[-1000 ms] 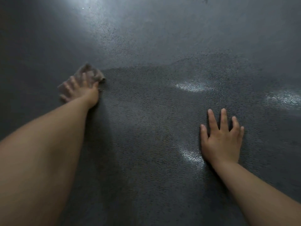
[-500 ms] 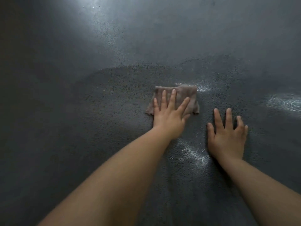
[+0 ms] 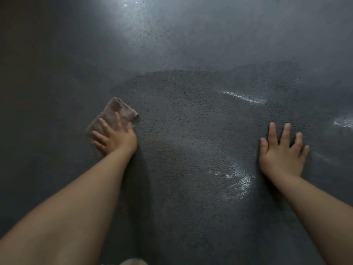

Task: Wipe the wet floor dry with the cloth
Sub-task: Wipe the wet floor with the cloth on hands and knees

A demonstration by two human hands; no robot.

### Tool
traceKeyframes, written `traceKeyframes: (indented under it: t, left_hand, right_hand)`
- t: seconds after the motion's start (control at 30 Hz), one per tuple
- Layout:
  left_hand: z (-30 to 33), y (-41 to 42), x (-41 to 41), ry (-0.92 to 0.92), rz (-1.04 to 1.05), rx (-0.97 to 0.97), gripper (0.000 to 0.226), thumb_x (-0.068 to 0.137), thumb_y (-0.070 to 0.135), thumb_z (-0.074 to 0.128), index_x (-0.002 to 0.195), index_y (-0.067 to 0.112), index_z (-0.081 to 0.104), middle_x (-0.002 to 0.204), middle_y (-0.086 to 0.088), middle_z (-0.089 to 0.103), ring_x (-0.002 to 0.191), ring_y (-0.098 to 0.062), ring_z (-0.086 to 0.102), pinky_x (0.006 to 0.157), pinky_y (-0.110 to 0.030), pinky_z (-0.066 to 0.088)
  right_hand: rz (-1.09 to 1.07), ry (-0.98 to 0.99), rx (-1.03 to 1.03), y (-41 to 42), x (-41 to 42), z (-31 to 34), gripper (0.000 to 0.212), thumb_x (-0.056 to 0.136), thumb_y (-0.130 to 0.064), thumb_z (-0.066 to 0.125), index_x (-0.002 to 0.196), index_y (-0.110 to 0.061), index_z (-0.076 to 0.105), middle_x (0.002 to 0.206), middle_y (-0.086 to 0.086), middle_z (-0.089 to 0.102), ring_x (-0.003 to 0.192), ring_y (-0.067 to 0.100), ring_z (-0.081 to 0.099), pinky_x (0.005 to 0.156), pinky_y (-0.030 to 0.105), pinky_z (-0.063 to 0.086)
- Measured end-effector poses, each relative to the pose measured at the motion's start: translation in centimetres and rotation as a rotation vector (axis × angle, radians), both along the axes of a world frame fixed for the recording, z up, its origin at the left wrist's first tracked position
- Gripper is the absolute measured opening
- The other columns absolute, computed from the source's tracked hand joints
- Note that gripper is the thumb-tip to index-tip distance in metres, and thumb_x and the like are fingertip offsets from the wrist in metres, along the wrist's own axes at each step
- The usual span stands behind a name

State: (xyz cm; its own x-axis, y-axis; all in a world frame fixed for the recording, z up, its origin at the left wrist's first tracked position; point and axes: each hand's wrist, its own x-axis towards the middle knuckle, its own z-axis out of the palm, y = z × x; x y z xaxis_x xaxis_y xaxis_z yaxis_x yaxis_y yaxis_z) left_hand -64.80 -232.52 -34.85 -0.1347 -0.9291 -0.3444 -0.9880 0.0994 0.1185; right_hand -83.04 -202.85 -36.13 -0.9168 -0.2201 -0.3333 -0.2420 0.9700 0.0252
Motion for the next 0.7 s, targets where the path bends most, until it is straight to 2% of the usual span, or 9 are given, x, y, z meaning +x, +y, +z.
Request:
traceKeyframes:
  t: [0.07, 0.17, 0.23, 0.37, 0.43, 0.5, 0.6, 0.7]
  left_hand:
    - [0.1, 3.9, -2.4, 0.030, -0.106, 0.004, 0.061, 0.098, 0.052, 0.026, 0.149, 0.040, -0.005, 0.159, -0.004, -0.013, 0.142, -0.043, -0.012, 0.113, -0.056, -0.006]
    - [0.2, 12.5, -5.4, 0.004, -0.571, 0.077, 0.061, 0.098, 0.053, 0.020, 0.146, 0.042, -0.015, 0.154, -0.007, -0.029, 0.137, -0.046, -0.025, 0.109, -0.060, -0.014]
    - [0.4, 16.8, -6.0, -0.036, -0.839, 0.120, 0.060, 0.098, 0.054, 0.019, 0.145, 0.043, -0.016, 0.151, -0.009, -0.035, 0.134, -0.046, -0.031, 0.105, -0.059, -0.020]
    - [-0.3, 15.9, -4.9, -0.090, -1.012, 0.040, 0.060, 0.098, 0.054, 0.016, 0.144, 0.040, -0.020, 0.152, -0.006, -0.034, 0.136, -0.039, -0.033, 0.107, -0.054, -0.021]
    - [-0.6, 13.1, -3.6, -0.106, -0.980, 0.010, 0.061, 0.098, 0.053, 0.016, 0.145, 0.037, -0.020, 0.152, -0.006, -0.033, 0.137, -0.038, -0.031, 0.110, -0.051, -0.019]
    - [-0.8, 9.6, -1.6, -0.103, -0.836, -0.002, 0.062, 0.099, 0.051, 0.017, 0.147, 0.035, -0.018, 0.153, -0.008, -0.030, 0.139, -0.038, -0.026, 0.112, -0.050, -0.015]
    - [-0.9, 4.3, 2.8, -0.065, -0.533, 0.004, 0.061, 0.099, 0.050, 0.023, 0.149, 0.037, -0.011, 0.156, -0.007, -0.023, 0.142, -0.037, -0.019, 0.116, -0.050, -0.008]
    - [-0.9, 0.6, 8.1, -0.031, -0.129, -0.028, 0.059, 0.099, 0.049, 0.029, 0.150, 0.039, 0.001, 0.159, -0.002, -0.011, 0.144, -0.037, -0.009, 0.116, -0.050, -0.002]
  right_hand:
    - [-0.014, -0.013, 0.003, -0.3, 0.2, 0.2, 0.056, 0.099, -0.046, 0.013, 0.151, -0.032, 0.000, 0.160, 0.002, -0.008, 0.144, 0.034, -0.005, 0.116, 0.052, 0.000]
    - [-0.054, -0.057, -0.037, -0.9, 0.6, 0.7, 0.055, 0.100, -0.044, 0.017, 0.151, -0.031, 0.000, 0.160, 0.003, -0.009, 0.144, 0.035, -0.007, 0.116, 0.052, 0.000]
    - [-0.044, -0.090, -0.052, -1.2, 1.3, 1.1, 0.056, 0.100, -0.044, 0.020, 0.151, -0.032, 0.001, 0.160, 0.003, -0.009, 0.144, 0.035, -0.007, 0.116, 0.051, 0.000]
    - [0.046, -0.111, -0.078, -1.5, 3.7, 1.8, 0.055, 0.100, -0.045, 0.024, 0.151, -0.034, 0.008, 0.160, 0.002, -0.004, 0.144, 0.037, -0.004, 0.116, 0.049, 0.003]
    - [0.091, -0.124, -0.076, -1.7, 5.2, 2.0, 0.055, 0.099, -0.046, 0.024, 0.151, -0.034, 0.009, 0.160, 0.002, -0.004, 0.144, 0.036, -0.003, 0.116, 0.050, 0.003]
    - [0.133, -0.146, -0.077, -2.0, 6.8, 2.3, 0.055, 0.099, -0.047, 0.024, 0.151, -0.035, 0.008, 0.160, 0.002, -0.007, 0.145, 0.033, -0.003, 0.115, 0.051, 0.002]
    - [0.151, -0.178, -0.073, -2.2, 8.9, 2.5, 0.056, 0.099, -0.049, 0.022, 0.150, -0.037, 0.004, 0.159, 0.002, -0.011, 0.145, 0.031, -0.005, 0.115, 0.054, 0.002]
    - [0.138, -0.184, -0.051, -2.0, 10.7, 2.6, 0.056, 0.099, -0.049, 0.022, 0.150, -0.039, 0.000, 0.159, 0.003, -0.011, 0.145, 0.031, -0.004, 0.113, 0.058, 0.005]
